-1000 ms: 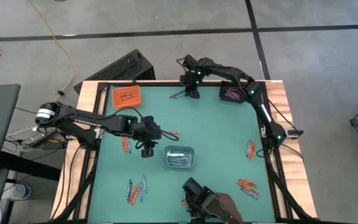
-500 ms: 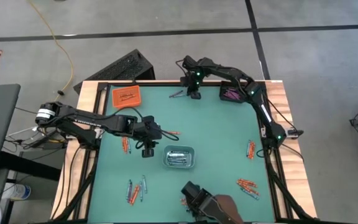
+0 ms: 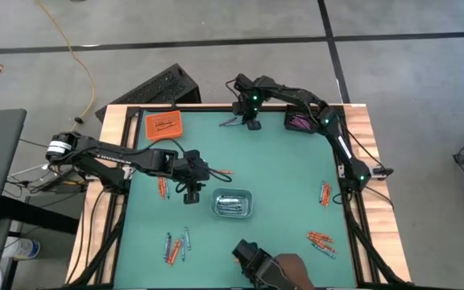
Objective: Sort crayons
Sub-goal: Put the light blue crayon into the blue bin
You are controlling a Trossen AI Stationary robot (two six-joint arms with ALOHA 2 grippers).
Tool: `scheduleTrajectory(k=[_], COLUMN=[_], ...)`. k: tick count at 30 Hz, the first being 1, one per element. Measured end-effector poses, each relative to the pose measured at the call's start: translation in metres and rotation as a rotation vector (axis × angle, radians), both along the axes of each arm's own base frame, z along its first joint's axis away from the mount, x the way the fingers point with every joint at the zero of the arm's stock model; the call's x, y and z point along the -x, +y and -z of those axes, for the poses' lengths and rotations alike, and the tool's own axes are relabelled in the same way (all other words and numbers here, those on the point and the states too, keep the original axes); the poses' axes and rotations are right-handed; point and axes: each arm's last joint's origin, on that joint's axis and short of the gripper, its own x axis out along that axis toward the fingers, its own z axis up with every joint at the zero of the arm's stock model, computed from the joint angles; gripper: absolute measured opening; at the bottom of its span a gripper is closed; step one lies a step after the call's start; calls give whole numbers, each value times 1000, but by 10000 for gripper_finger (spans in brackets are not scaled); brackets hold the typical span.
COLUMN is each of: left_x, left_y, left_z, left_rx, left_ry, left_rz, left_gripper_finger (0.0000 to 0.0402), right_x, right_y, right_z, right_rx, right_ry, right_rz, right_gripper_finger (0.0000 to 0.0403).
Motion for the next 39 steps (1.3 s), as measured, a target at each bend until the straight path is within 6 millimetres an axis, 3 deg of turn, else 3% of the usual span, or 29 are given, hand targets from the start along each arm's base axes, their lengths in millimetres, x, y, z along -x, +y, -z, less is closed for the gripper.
scheduleTrajectory(k=[8, 18, 29, 35, 39], left_x=[0, 0, 3, 4, 4], left_y=[0, 2, 23, 44, 55], left_z=[0, 0, 1, 1, 0], left_rx=[-12, -73, -211, -236, -252], left_ry=[5, 12, 64, 66, 60], left_rz=[15, 43, -15, -52, -62], left_gripper_finger=[132, 132, 132, 132, 132], right_x=[-2, -15, -26, -26, -28], right_y=[19, 68, 171, 229, 269], right_z=[-13, -63, -130, -150, -153], right_rx=[-27, -4, -18, -49, -69], right_ry=[47, 45, 25, 53, 82], right_rz=[-36, -85, -170, -180, -200], right_gripper_finger=[0, 0, 0, 0, 0])
